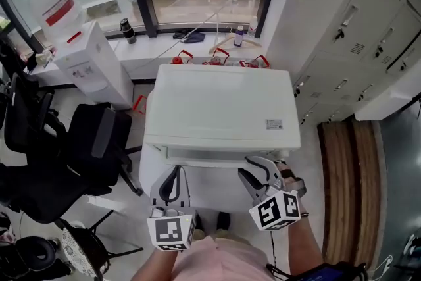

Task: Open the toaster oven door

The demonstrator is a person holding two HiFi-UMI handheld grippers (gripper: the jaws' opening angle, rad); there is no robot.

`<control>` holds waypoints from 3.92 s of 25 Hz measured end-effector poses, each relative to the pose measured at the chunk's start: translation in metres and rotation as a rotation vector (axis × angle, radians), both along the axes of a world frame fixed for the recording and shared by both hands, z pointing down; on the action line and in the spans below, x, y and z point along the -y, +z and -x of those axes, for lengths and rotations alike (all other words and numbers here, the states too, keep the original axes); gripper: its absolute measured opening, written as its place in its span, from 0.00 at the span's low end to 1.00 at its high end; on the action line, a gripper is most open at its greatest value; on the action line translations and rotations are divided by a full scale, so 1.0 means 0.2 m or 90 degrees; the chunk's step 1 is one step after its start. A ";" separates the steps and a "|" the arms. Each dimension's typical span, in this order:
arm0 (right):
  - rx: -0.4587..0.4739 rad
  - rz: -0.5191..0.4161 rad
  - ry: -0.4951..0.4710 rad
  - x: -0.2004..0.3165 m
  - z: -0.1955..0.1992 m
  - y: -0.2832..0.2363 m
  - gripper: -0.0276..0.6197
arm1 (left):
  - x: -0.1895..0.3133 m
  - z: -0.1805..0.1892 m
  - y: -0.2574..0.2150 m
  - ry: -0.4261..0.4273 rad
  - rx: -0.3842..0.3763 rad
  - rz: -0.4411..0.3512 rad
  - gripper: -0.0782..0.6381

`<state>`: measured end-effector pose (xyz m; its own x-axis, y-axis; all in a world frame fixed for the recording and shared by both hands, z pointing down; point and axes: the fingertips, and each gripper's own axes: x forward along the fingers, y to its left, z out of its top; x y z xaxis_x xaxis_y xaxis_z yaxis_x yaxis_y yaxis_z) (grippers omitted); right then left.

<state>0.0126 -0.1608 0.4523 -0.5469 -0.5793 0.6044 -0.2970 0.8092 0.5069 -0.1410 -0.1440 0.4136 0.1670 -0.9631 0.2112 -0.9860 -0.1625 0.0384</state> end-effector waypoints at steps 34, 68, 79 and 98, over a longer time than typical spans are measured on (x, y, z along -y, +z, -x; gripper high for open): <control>-0.003 0.050 -0.010 -0.29 -0.02 0.09 0.22 | -0.14 0.04 -0.03 0.000 0.022 -0.007 0.13; -0.025 0.072 -0.033 -0.48 -0.05 0.21 0.20 | -0.22 -0.01 0.03 0.000 0.035 0.014 0.13; -0.022 0.060 -0.030 -0.55 -0.05 0.28 0.20 | -0.25 -0.02 0.18 0.001 0.035 0.055 0.13; 0.091 0.189 -0.035 -0.67 -0.02 0.31 0.25 | -0.25 -0.02 0.32 0.029 0.033 0.097 0.13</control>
<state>0.0173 -0.0270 0.5134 -0.6635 -0.3562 0.6579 -0.2998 0.9323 0.2024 -0.1364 -0.0945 0.4783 0.1946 -0.9112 0.3630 -0.9791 -0.2028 0.0159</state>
